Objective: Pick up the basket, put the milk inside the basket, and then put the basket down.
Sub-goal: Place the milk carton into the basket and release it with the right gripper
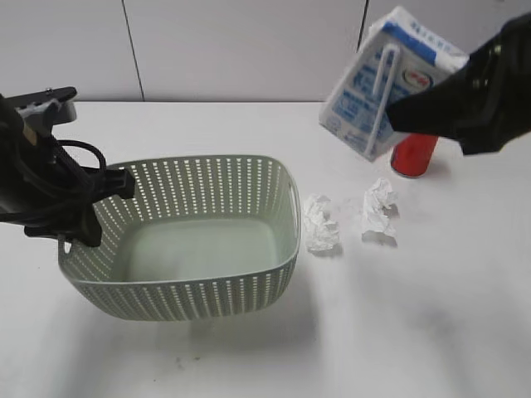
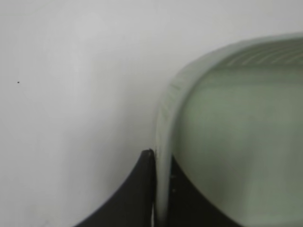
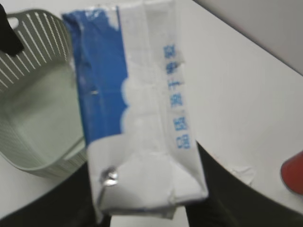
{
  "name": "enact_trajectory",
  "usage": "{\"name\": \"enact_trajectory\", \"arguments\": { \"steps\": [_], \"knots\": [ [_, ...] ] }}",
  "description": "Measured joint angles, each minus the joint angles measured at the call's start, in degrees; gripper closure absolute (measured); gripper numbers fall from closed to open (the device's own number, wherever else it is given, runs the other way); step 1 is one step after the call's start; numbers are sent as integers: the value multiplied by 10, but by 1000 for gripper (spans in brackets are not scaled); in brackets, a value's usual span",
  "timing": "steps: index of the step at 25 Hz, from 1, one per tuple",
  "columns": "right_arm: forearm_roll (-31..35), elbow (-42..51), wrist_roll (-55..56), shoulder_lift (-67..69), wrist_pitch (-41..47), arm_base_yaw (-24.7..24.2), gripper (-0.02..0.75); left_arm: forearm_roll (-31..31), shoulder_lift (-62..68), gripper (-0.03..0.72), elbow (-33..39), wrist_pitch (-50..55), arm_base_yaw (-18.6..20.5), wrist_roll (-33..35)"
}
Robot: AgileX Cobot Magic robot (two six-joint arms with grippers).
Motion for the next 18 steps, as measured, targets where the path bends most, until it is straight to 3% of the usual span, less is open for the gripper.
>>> {"name": "enact_trajectory", "arguments": {
  "steps": [4,10,18],
  "knots": [
    [-12,-63,51,29,36,10,419,-1,12,690,-31,5,0,0],
    [-55,-112,127,106,43,93,419,-1,59,690,-96,39,0,0],
    [-92,-143,140,222,-5,148,419,0,74,690,-114,42,0,0]
  ]
}}
